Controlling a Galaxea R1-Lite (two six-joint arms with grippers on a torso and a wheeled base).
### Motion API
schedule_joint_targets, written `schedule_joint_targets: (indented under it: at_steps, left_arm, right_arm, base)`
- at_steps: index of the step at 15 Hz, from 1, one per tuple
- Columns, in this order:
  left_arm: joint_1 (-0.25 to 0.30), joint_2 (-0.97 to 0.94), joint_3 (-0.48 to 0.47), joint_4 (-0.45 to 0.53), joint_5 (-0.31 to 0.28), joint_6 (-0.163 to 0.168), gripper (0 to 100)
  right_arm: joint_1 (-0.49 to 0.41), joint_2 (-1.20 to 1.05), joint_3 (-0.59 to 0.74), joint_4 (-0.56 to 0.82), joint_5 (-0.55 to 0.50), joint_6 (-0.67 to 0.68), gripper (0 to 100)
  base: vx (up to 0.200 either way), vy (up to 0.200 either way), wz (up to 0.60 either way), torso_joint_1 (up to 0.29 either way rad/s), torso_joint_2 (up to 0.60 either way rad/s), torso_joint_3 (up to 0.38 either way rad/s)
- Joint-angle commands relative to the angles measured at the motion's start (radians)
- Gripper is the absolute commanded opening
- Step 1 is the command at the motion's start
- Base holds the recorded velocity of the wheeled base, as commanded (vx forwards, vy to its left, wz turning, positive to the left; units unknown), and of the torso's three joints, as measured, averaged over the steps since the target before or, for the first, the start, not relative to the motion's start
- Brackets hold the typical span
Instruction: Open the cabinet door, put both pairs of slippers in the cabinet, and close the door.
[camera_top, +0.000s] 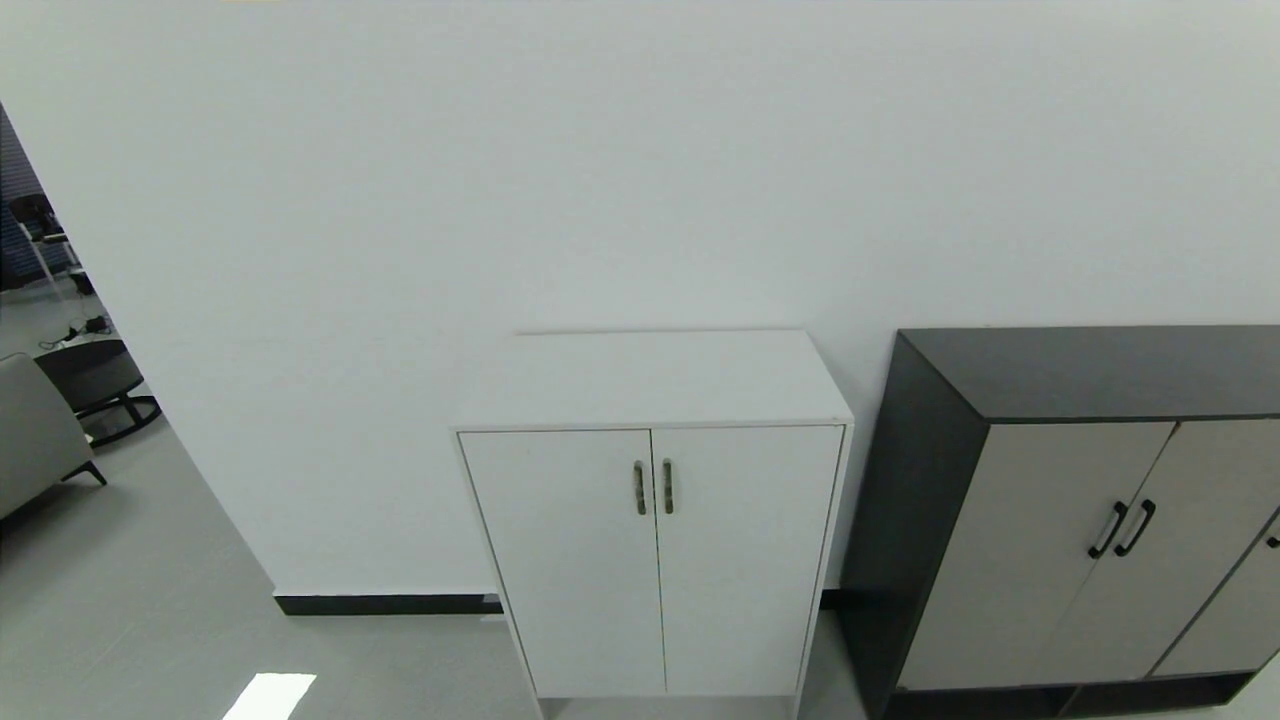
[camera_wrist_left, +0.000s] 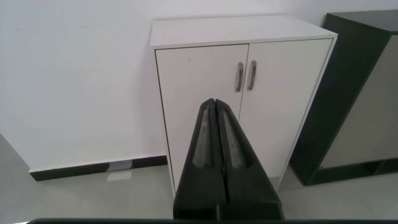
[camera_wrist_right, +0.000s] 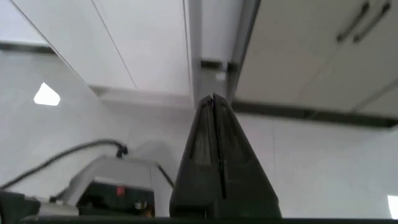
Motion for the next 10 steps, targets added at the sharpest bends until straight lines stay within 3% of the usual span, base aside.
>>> schedule_joint_targets:
  at_steps: [1,5,8,10]
  left_arm:
    - [0.001,-0.001,0.0,0.0,0.001,0.0,0]
    - [0.001,-0.001,0.0,0.0,0.001,0.0,0]
    - [0.001,-0.001,0.0,0.0,0.001,-0.001,0]
    - [0.001,-0.001,0.0,0.0,0.001,-0.001,0]
  right_arm:
    - [0.026,-0.077,-0.001,0.001,0.004,0.015,0]
    - [0.063,-0.113,-0.001,0.002,0.001,0.02,0]
    - [0.209,-0.128,0.011,0.033,-0.034,0.055,0]
    - [0.243,-0.129,0.009,0.033,-0.042,0.054,0]
  base:
    - [0.0,0.0,0.0,0.0,0.0,0.0]
    - [0.0,0.0,0.0,0.0,0.0,0.0]
    - [0.0,0.0,0.0,0.0,0.0,0.0]
    - [0.0,0.0,0.0,0.0,0.0,0.0]
